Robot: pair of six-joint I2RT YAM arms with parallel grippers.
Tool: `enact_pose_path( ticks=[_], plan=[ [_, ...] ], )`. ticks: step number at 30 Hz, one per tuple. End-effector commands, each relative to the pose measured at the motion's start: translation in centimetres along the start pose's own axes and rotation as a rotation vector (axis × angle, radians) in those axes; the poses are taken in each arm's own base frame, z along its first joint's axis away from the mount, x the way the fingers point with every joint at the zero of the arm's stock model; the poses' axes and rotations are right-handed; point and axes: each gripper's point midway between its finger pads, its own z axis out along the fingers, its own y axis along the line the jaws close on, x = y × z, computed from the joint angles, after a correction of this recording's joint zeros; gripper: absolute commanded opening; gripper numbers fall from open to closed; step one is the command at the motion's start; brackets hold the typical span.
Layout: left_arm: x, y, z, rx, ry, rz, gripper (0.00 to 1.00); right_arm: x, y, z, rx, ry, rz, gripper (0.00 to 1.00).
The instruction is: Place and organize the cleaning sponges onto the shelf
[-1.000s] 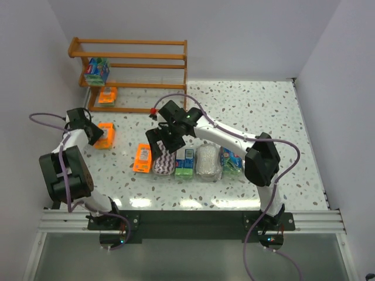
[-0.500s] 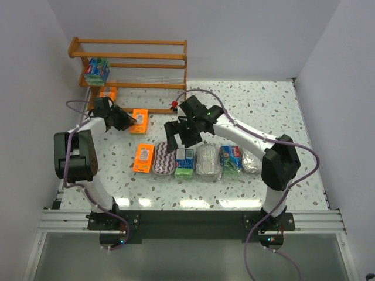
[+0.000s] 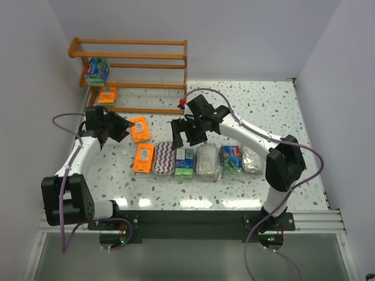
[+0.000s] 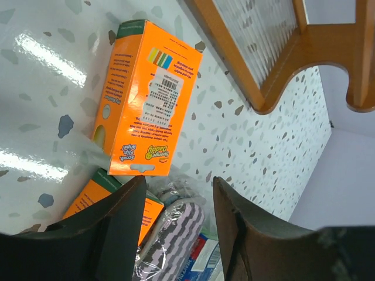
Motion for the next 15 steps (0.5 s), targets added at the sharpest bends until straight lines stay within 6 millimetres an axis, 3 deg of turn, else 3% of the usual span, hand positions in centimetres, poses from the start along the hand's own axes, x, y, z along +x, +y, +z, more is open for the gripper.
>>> enact_pose_path(
  ticks=[1, 7, 9, 15],
  plan=[
    [0.5, 1.8, -0.1, -0.072, -0.017, -0.085, 0.55, -1.6, 1.3, -1.9, -0.037, -0.078, -0.022, 0.97],
    [5.2, 4.6, 2.0, -0.115, 0.175, -0.156, 0.52, -1.7, 1.3, -1.9, -0.037, -0.083, -0.022, 0.98],
    [5.9, 3.9, 2.2, -0.053, 0.197, -0.184, 0.51, -1.7, 1.3, -1.9, -0.038, -0.084, -0.022, 0.97],
    [4.5, 3.4, 3.1, -0.021, 0.116, -0.183, 0.51, -1.6, 1.2, -1.6, -0.038, -0.083, -0.008, 0.97]
  ],
)
